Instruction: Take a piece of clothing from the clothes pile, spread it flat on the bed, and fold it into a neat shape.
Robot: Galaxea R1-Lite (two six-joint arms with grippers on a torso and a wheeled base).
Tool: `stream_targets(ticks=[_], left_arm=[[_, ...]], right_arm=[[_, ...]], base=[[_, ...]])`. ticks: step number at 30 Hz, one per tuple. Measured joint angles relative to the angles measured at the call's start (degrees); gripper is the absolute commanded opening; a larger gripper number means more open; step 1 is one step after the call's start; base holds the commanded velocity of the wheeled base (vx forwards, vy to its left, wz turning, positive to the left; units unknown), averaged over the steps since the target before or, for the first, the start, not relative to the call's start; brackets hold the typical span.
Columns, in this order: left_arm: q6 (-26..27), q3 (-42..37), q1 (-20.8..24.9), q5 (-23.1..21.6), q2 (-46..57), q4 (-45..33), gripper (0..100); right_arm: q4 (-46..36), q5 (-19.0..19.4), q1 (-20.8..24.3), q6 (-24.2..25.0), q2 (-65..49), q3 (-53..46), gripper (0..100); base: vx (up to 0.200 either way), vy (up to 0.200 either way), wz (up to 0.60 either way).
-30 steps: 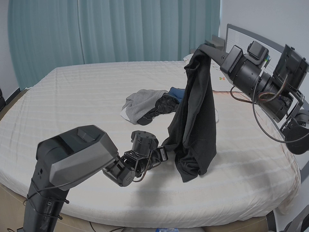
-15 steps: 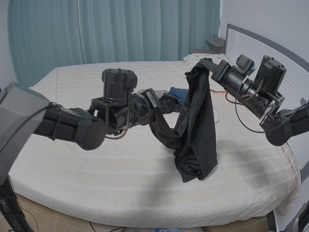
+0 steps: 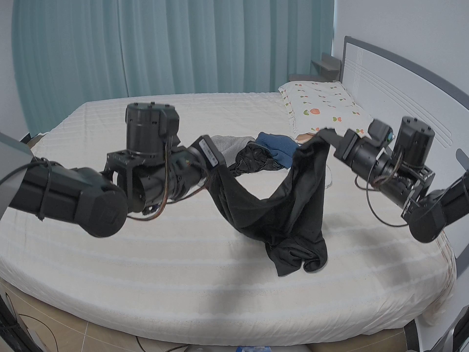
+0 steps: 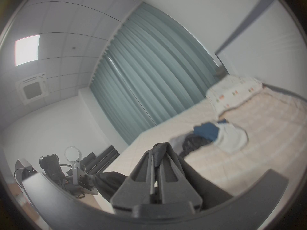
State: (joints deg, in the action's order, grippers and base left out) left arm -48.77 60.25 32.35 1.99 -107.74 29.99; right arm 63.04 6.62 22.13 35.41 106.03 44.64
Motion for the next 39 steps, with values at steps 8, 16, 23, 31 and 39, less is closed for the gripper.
stream_targets(ticks=[8,16,23,31,39], left_arm=[[-5.2,-14.5,-0.7,-5.1,0.7,14.1,0],[-6.4,-21.7,-2.2,-7.7,1.5,17.1,0],[-6.3,-23.5,-2.9,-7.7,2.5,17.2,0],[-5.9,-24.2,-2.9,-7.6,2.8,17.3,0],[-6.0,-23.9,-4.4,-8.8,3.4,17.3,0]], right_arm=[[1.0,0.3,-0.9,4.0,1.0,-8.1,0],[2.5,0.1,-1.3,4.7,3.6,-11.0,0],[2.7,0.0,-0.8,4.8,4.0,-11.8,0],[2.7,0.0,-0.4,4.8,4.5,-11.8,0],[2.7,0.0,0.1,4.8,4.6,-11.9,0]], base=[[0.000,0.000,0.00],[-0.150,0.000,0.00],[-0.086,0.000,0.00],[0.000,0.000,0.00],[0.000,0.050,0.00]])
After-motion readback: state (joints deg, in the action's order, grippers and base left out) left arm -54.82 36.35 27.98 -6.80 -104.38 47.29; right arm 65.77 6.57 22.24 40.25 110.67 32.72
